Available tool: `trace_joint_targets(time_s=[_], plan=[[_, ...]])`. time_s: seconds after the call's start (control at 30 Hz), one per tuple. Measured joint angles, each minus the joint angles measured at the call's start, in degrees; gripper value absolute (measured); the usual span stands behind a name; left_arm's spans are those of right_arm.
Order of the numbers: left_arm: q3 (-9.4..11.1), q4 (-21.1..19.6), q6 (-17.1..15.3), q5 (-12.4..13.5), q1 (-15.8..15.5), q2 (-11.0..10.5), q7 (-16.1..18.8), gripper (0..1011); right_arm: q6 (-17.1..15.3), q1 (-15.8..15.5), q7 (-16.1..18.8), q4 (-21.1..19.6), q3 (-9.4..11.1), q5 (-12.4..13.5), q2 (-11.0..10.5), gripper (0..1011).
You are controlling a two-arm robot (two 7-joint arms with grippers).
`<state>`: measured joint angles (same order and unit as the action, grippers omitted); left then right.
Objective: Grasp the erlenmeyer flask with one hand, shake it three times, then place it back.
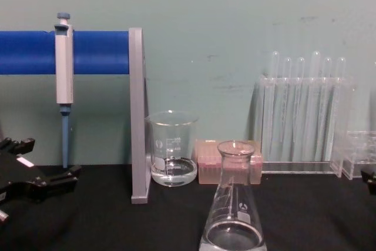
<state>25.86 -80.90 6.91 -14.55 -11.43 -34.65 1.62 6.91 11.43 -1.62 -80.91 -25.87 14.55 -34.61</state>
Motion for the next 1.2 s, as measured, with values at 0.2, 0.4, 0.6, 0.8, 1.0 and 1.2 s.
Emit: trace_joint_targets(time_s=[0.2, 0.4, 0.6, 0.8, 1.0, 1.2], plan=[[0.0, 0.0, 0.0, 0.0, 0.0, 0.0, 0.0, 1001, 0.0, 0.0, 0.0, 0.0, 0.0, 0.0, -0.03, 1000], [0.0, 0.0, 0.0, 0.0, 0.0, 0.0, 0.0, 1001, 0.0, 0.0, 0.0, 0.0, 0.0, 0.0, -0.04, 1000], [0.0, 0.0, 0.0, 0.0, 0.0, 0.0, 0.0, 1001, 0.0, 0.0, 0.0, 0.0, 0.0, 0.0, -0.04, 1000], [0.0, 0.0, 0.0, 0.0, 0.0, 0.0, 0.0, 1001, 0.0, 0.0, 0.0, 0.0, 0.0, 0.0, -0.04, 1000], [0.0, 0.0, 0.0, 0.0, 0.0, 0.0, 0.0, 1001, -0.01, 0.0, 0.0, 0.01, 0.0, 0.0, -0.04, 1000], [0.0, 0.0, 0.0, 0.0, 0.0, 0.0, 0.0, 1001, -0.06, -0.64, 2.75, -0.87, 0.89, 1.47, 0.07, 1000]])
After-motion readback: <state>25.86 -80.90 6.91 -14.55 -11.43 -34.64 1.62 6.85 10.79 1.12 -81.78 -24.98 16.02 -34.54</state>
